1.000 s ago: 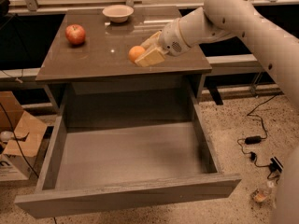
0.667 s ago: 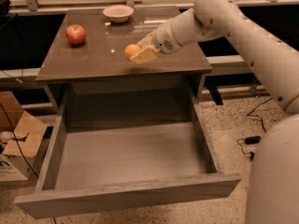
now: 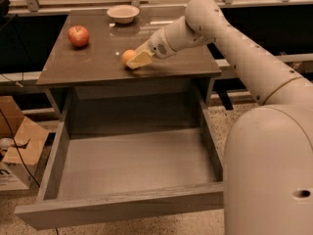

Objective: Pick orange from top drawer and place on counter

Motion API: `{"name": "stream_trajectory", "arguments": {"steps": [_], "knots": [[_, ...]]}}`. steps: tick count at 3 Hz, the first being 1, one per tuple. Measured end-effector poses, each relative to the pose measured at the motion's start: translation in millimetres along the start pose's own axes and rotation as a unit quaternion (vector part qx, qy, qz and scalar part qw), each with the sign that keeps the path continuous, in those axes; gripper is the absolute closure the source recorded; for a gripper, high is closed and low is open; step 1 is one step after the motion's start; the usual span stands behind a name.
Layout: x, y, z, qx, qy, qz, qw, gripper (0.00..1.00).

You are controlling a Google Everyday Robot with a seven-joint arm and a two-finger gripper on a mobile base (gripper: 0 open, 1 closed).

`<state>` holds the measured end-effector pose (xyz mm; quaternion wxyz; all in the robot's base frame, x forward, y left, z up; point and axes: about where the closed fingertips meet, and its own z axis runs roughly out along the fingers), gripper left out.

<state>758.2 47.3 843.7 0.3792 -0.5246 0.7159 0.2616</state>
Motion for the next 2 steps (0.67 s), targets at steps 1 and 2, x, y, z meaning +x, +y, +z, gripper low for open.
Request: {"name": "stream_trajectory", "arguments": {"steps": [1, 2], "knots": [[-1.1, -8.1, 13.6, -0.001, -0.007, 0.02, 0.9998, 1.0], [-2.6, -10.4, 18.4, 0.001, -0.015, 0.027, 0.9995, 0.81]]}}
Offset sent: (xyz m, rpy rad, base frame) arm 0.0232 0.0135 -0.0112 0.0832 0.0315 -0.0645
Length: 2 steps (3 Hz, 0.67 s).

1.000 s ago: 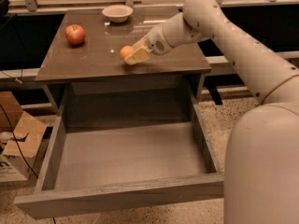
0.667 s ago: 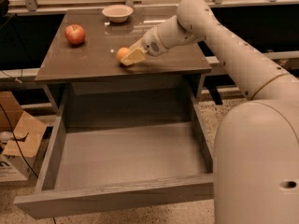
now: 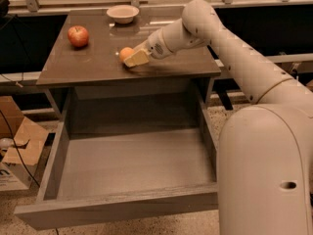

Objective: Pick orange from top drawer and place on counter

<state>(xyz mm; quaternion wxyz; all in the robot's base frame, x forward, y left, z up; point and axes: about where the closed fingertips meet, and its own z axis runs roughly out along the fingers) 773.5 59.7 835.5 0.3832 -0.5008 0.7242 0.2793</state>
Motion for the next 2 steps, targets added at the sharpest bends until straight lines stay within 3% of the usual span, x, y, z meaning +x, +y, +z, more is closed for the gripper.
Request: {"name": "stream_trajectory", "arguments": {"steps": [2], "knots": [[0.0, 0.0, 0.1, 0.0, 0.0, 0.0, 1.0, 0.35]]}}
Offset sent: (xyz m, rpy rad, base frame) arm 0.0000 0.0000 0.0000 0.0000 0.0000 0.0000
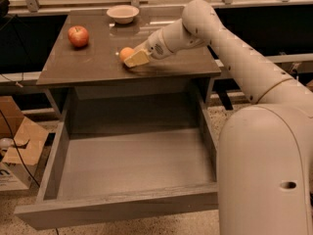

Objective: Pick orange from top drawer and place on counter

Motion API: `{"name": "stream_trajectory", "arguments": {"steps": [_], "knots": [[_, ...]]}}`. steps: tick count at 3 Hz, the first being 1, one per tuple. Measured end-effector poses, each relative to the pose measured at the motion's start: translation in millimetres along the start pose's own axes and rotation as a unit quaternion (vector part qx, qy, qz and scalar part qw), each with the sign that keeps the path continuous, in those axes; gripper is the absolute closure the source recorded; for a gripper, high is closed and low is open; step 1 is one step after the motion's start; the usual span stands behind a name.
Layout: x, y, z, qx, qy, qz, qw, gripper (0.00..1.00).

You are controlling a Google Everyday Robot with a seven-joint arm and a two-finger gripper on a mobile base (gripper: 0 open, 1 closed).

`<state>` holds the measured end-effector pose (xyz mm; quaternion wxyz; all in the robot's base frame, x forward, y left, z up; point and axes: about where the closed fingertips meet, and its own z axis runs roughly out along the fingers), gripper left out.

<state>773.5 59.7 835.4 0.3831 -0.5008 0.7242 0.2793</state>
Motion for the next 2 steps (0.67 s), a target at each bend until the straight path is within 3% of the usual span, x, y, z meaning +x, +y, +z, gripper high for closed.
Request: {"name": "stream_trajectory", "arguments": {"steps": [1, 2], "knots": [[0.0, 0.0, 0.0, 0.0, 0.0, 0.0, 1.0, 0.11], [0.0, 0.0, 0.0, 0.0, 0.0, 0.0, 1.0, 0.0]]}}
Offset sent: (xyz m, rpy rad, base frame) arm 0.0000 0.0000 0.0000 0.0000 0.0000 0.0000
